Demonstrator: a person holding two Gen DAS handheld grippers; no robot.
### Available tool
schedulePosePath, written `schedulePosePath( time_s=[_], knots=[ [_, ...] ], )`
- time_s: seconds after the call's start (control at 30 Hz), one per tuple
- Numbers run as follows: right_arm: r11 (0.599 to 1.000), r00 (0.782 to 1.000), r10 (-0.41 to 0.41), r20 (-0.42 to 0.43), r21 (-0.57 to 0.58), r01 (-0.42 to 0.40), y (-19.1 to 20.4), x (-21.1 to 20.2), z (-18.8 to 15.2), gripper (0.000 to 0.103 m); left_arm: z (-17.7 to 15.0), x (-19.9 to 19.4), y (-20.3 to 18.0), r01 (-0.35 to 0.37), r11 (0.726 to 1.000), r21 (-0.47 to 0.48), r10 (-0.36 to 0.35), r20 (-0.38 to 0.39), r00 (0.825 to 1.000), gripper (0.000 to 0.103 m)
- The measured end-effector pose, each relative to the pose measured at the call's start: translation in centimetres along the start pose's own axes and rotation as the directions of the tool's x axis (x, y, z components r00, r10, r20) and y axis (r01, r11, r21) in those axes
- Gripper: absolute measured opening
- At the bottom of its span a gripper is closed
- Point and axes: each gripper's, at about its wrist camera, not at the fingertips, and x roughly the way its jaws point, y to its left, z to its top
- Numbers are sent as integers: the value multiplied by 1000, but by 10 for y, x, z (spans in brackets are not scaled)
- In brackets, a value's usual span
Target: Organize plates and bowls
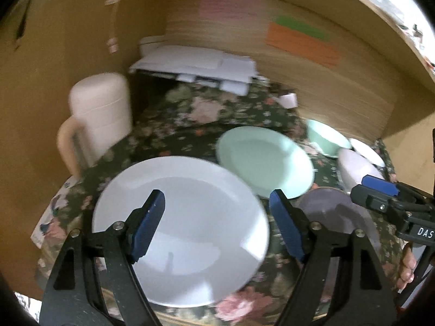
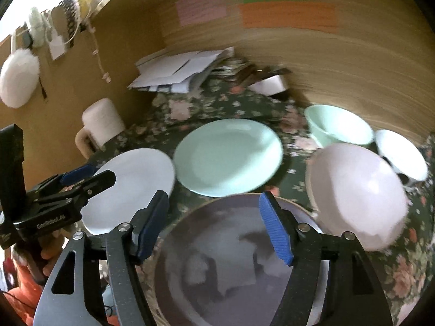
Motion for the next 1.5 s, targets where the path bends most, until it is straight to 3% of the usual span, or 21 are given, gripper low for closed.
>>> schedulePosePath(
  time_s=[0.23, 0.33, 0.73, 0.93, 1.0, 1.3, 1.5],
  knots=[
    [998, 997, 57, -54, -23, -59, 21, 27, 6, 66, -8, 5, 39, -78, 996, -52, 76, -42, 996, 79],
    [997, 994, 70, -83, -30, -73, 31, 41, 8, 66, -11, 8, 54, -110, 991, -81, 102, -103, 990, 79],
    [992, 966, 75, -248, -84, -99, 53, 100, 11, 65, -17, 16, 87, -126, 985, -114, 106, -165, 981, 79],
    [992, 948, 83, -307, -70, -109, 54, 118, 10, 46, -18, 24, 95, -104, 987, -126, 78, -199, 977, 67],
    [991, 939, 101, -328, -49, -124, 54, 123, 9, 34, -18, 26, 97, -93, 987, -132, 65, -205, 977, 63],
    [988, 924, 133, -358, -25, -152, 57, 135, 11, 27, -21, 30, 98, -56, 989, -139, 25, -212, 977, 50],
    [989, 924, 130, -359, -17, -146, 62, 144, 13, 26, -22, 30, 94, -45, 992, -116, 21, -206, 978, 50]
  ],
)
